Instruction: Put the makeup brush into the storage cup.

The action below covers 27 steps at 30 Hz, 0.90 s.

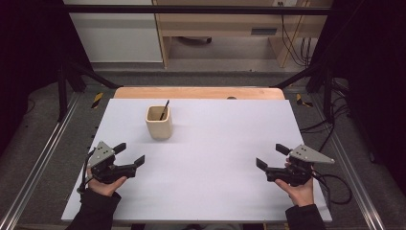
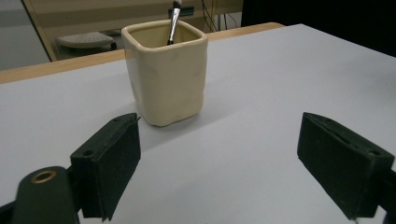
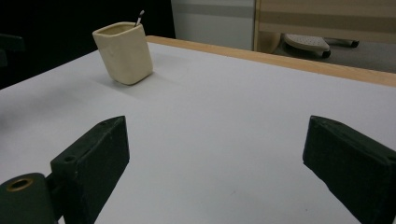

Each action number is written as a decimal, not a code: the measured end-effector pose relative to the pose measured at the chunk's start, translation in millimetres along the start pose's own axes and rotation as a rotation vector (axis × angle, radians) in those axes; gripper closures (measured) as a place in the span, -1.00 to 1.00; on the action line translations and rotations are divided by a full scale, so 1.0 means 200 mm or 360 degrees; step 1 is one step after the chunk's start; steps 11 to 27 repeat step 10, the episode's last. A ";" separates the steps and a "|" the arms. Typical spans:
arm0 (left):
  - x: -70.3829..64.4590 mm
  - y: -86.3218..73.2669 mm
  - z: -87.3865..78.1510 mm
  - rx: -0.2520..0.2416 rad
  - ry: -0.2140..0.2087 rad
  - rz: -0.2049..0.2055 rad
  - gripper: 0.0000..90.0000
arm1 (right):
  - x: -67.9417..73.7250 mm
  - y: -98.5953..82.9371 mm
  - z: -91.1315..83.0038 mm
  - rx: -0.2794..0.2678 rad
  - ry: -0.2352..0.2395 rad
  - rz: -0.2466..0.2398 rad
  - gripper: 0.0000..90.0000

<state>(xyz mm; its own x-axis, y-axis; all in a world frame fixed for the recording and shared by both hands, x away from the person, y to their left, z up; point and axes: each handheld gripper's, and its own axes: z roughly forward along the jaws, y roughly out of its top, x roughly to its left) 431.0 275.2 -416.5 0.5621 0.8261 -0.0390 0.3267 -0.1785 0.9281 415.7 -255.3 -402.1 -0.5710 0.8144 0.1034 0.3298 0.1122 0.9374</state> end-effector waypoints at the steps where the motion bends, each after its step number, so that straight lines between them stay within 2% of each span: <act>1: 0.00 0.00 0.00 0.0001 0.0001 -0.0006 -0.71 | 0.00 0.00 0.00 0.0000 0.0000 0.0002 -0.83; 8: 0.02 -0.03 -0.02 -0.0012 0.0030 -0.0026 -0.71 | 0.00 0.00 0.00 0.0010 0.0000 -0.0003 -0.83; 27: 0.02 -0.03 -0.02 -0.0003 0.0029 -0.0025 -0.71 | 0.00 0.00 0.00 0.0010 0.0001 -0.0002 -0.83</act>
